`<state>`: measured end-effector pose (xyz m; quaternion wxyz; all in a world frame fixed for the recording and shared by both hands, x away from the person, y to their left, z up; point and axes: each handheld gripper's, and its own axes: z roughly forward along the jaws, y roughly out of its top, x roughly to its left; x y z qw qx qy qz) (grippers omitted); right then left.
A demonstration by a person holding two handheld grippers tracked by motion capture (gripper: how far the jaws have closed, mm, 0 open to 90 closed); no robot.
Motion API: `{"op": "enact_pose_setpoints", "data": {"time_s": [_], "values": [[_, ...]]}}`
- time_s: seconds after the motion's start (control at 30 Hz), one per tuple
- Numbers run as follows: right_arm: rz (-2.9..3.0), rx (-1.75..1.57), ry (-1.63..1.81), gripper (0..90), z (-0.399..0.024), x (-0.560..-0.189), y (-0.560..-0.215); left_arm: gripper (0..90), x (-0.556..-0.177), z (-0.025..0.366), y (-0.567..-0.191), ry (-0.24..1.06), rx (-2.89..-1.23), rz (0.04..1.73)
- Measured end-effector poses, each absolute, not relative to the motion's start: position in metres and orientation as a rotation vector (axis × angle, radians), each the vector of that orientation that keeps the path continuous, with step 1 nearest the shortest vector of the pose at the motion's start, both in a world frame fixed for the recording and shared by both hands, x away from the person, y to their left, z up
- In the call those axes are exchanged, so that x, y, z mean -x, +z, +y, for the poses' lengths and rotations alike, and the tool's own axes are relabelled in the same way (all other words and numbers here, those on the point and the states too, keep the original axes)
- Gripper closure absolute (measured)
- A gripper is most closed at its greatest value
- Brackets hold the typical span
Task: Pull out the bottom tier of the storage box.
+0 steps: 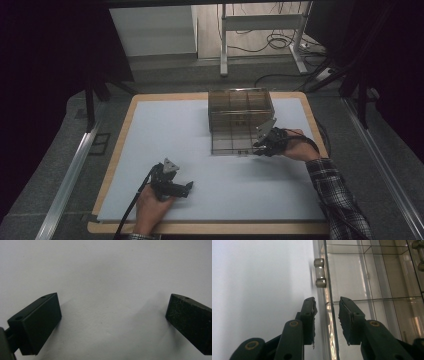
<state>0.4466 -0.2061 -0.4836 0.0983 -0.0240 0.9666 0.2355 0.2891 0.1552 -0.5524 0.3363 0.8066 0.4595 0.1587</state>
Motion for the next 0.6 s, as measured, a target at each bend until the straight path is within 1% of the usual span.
{"op": "enact_pose_setpoints", "data": {"time_s": [0.3, 0.6], "values": [[2.841, 0.039, 0.739, 60.8, -0.206, -0.44, -0.481, 0.0, -0.289, 0.155, -0.552, 0.414, -2.103, 1.198], [2.813, 0.02, 0.766, 59.2, -0.205, -0.43, -0.479, 0.0, -0.289, 0.155, -0.552, 0.414, -2.102, 1.198]]}}
